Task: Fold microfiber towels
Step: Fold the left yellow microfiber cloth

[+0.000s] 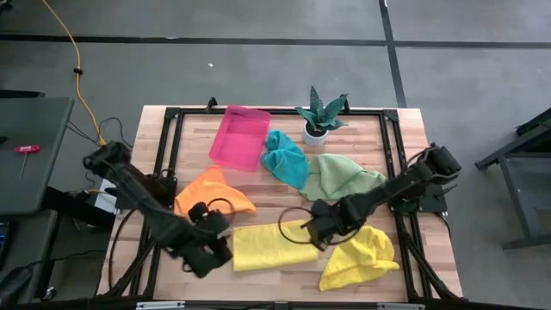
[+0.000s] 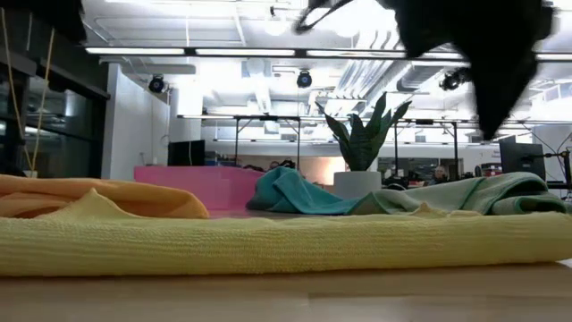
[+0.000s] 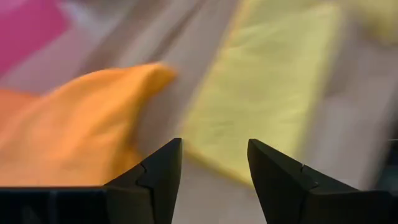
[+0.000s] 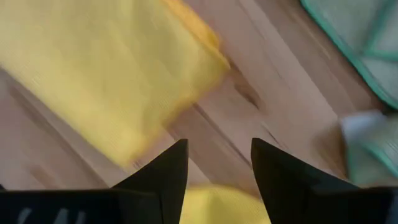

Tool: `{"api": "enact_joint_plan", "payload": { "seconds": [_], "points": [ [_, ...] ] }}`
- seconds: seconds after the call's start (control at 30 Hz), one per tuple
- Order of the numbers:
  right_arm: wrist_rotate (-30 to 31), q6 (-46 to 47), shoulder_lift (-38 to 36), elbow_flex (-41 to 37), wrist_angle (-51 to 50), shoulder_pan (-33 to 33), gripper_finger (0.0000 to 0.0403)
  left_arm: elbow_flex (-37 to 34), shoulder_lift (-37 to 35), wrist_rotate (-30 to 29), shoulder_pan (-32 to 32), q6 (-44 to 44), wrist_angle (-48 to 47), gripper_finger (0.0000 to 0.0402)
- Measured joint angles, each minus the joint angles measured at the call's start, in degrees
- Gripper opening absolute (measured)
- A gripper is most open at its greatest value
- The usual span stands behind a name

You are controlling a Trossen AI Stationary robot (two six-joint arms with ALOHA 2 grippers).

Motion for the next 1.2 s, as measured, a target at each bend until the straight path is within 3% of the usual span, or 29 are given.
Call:
{"api": "enact_joint_plan", "payload": {
  "seconds": [0.1, 0.23, 0.3, 0.4, 0.67, 0.87, 1.2],
  "points": [
    [0.4, 0.9, -0.1, 0.0, -2.5, 2.9, 0.0168, -6.5, -4.5, -1.9, -2.5, -1.1, 13.1, 0.0171],
    [0.4, 4.4, -0.1, -0.1, -1.7, 6.0, 0.0168, -17.7, -8.0, -2.7, -5.0, 0.9, 39.5, 0.0168],
    [0.1, 7.2, -0.9, -2.2, 1.5, 7.0, 0.0168, -22.3, -8.3, -2.8, -5.5, 3.1, 52.5, 0.0168],
    [-1.3, 13.5, -4.0, -9.0, 10.9, 8.5, 0.0168, -26.5, -8.3, -3.1, -5.7, 4.5, 64.4, 0.0168],
    [4.7, 28.1, -15.1, -26.3, 43.1, 8.7, 0.0168, -26.9, -8.3, -7.4, -5.4, 9.4, 67.1, 0.0167],
    [2.1, 29.7, -12.2, -27.9, 44.6, 5.2, 0.0168, -26.9, -8.3, -7.7, -4.0, 12.1, 67.9, 0.0167],
    [-0.9, 24.4, 0.0, -21.8, 43.9, 1.2, 0.0168, -26.9, -8.3, -5.7, -1.9, 14.8, 69.2, 0.0168]
  ]
}}
